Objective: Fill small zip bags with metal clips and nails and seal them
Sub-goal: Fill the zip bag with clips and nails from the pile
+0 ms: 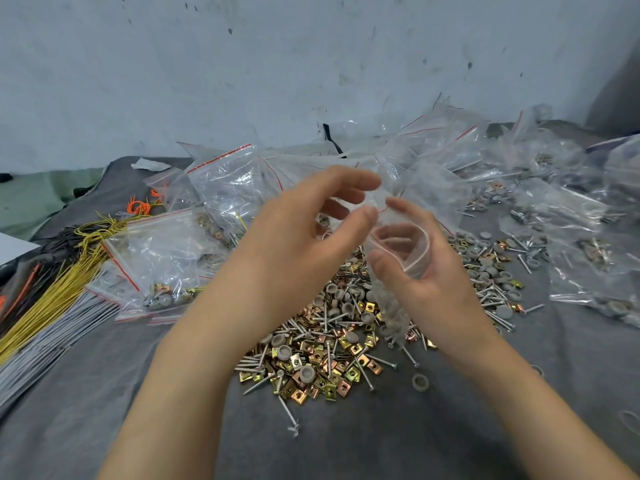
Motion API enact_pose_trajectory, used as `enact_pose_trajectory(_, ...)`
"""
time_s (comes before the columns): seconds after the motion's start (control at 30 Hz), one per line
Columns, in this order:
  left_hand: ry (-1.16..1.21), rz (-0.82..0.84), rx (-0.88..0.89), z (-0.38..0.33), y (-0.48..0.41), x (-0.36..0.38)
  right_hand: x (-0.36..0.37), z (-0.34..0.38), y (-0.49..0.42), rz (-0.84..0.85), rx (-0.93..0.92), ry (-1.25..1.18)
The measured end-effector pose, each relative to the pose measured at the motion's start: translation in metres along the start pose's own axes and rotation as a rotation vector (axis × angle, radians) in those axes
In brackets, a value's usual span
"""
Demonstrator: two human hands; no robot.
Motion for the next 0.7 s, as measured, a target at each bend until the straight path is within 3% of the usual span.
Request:
enact_pose_trajectory(0.13,-0.029,0.013,-0.143,0.03,0.003,-0.004,-0.005,0.0,-0.001,-0.019,-0.002,-0.018)
enact_pose_trajectory(0.3,-0.43,0.396,-0.397,0.081,0.026,0.02,-0.017,0.0,-0.004,-0.071,0.004,-0.043)
enact_pose_trajectory(0.37,-0.488,0.452,-0.442,0.092,0.036,0.028,-0.018,0.0,-0.004,-0.076,0.003,-0.033)
enact_pose_trajectory(0.6,-0.68,0.347,-0.443,0.1,0.045,0.047,-0.017,-0.005,-0.006,-0.061,-0.01,-0.006)
enact_pose_trajectory(0.7,-0.654,0.337,-0.435,0.099,0.043,0.05,-0.017,-0.006,-0.008,-0.074,-0.016,0.012)
Point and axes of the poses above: each hand's wrist, its own y-axis away from the middle knuckle, its own x-axis out of the palm, z = x × y, the point moved 5 cm from there along -y, towards the middle knuckle, and after that the axes turned 1 degree about y, right-handed, at the moved point
